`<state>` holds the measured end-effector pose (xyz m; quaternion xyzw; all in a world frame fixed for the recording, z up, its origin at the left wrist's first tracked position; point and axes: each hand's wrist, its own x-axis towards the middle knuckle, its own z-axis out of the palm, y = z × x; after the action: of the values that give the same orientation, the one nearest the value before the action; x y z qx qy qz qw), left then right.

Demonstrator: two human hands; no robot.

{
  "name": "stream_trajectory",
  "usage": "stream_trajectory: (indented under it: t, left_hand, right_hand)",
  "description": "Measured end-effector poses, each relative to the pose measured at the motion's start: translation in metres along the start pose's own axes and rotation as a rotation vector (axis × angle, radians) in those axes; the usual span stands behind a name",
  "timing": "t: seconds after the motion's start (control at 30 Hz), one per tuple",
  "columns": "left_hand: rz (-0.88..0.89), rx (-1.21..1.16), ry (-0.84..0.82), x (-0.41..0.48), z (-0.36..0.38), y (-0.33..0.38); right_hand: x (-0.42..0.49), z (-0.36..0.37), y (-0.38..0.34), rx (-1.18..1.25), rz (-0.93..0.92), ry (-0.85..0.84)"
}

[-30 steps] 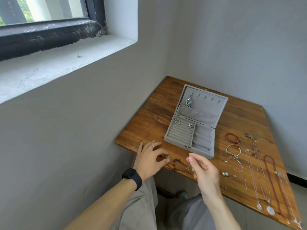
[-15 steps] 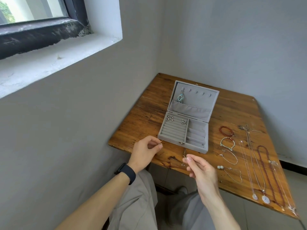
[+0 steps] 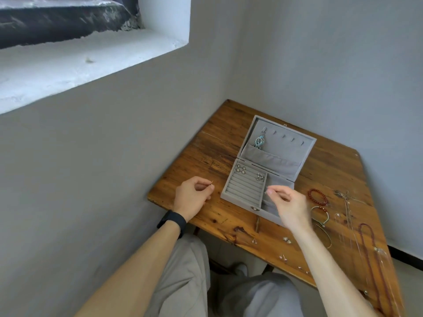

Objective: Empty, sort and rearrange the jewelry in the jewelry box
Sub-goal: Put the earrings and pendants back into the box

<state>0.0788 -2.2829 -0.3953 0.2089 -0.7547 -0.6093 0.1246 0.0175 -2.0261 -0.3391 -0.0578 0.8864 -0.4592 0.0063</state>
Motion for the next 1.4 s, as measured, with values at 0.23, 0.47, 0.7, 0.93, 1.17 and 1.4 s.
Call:
stream_trajectory:
  t: [0.23,0.47,0.7,0.93,1.17,1.4]
  left_hand:
    - [0.024,0.025,-0.018,0.0,-0.004,-0.003]
    - [0.028,0.004,-0.03,0.0,-0.004,-0.007]
    - [0.032,-0.029,-0.051,-0.002,-0.004,-0.006]
    - [0.044,0.065,-0.052,-0.003,-0.004,-0.004]
    - [0.015,-0.015,-0.115,0.001,-0.011,-0.002]
    - [0.11,0.094,-0.184,0.017,0.003,0.026]
  right_hand:
    - [0.045,0.016,-0.003,-0.473,-0.089,-0.094]
    - [0.062,0.023,-0.016,-0.679,-0.033,-0.199]
    - [0.068,0.026,-0.023,-0.723,-0.036,-0.142]
    - [0.057,0.032,-0.011,-0.672,-0.101,-0.056]
    - [0.027,0.011,0.019,-0.533,-0.207,0.149]
    - [0.004,0.017,0.055,-0.678,-0.068,0.01]
